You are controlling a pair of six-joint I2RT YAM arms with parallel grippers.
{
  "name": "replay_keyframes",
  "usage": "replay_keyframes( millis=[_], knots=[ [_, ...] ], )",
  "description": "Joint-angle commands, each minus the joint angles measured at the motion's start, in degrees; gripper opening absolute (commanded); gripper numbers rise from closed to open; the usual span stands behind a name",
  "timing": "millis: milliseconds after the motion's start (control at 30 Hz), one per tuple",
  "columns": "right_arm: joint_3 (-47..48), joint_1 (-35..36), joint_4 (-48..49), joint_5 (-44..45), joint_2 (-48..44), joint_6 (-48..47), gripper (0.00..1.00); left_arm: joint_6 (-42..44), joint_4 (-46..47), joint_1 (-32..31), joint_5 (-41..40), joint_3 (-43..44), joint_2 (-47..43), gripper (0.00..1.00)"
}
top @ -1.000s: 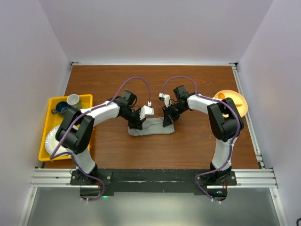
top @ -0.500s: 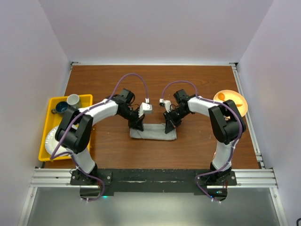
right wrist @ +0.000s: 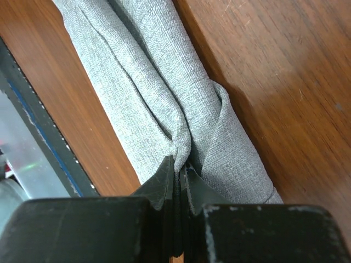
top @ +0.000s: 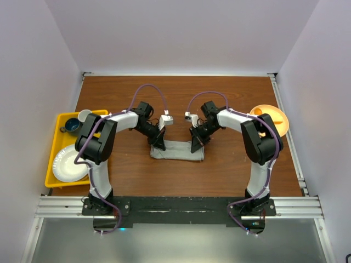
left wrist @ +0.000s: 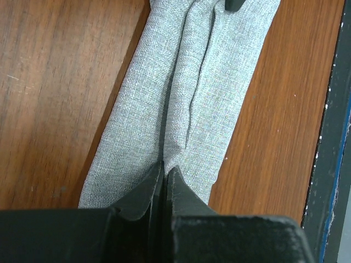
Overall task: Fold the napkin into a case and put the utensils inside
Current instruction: Fold the 2/3-rectangle-folded napkin at the center of the board, then pick up the top corner of the smaller rectangle folded napkin from the folded napkin.
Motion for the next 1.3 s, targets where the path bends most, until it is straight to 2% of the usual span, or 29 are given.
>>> replay_keyframes(
  millis=[0,267,567,767,967,1000,1100,1133,1167,1267],
  knots=[
    [3.26,-0.32,-0.47,-2.37,-3.26,5.54,0.0,0.86,-0.52,0.82,-3.94,-0.95,1.96,0.0],
    [4.84,-0.5,4.55,-2.82,-1.42,10.56,0.0,3.32,-2.54,1.0,-4.47,-0.25,2.76,0.0],
    [3.79,-0.5,6.84,6.31,3.77,9.07,0.0,3.15,-3.42,3.54,0.36,-0.07,-1.19,0.0],
    [3.0,-0.41,6.75,10.01,5.26,7.13,0.0,-1.59,1.14,3.99,3.71,-0.86,-8.23,0.0],
    [2.74,-0.5,6.84,10.63,5.26,6.17,0.0,-9.14,7.56,6.09,-2.7,-2.27,-2.71,0.01],
    [2.56,-0.5,6.84,10.63,5.17,5.99,0.0,-9.77,8.26,6.71,-4.63,-2.01,-2.08,0.14],
    [2.21,-0.5,7.45,10.45,4.74,5.64,0.0,-8.9,8.71,8.03,-2.29,-0.87,-2.69,0.31],
    [2.21,-0.41,7.46,10.37,4.73,5.64,0.0,-7.94,9.41,8.46,-1.06,-1.21,-3.82,0.39],
    [2.21,-0.41,7.54,9.84,4.73,5.64,0.0,-7.14,10.02,8.56,0.26,-1.48,-6.79,0.43],
    [2.21,-0.41,8.33,8.88,4.38,5.72,0.0,-6.44,15.46,7.77,4.66,-3.85,-13.39,0.64]
  ],
)
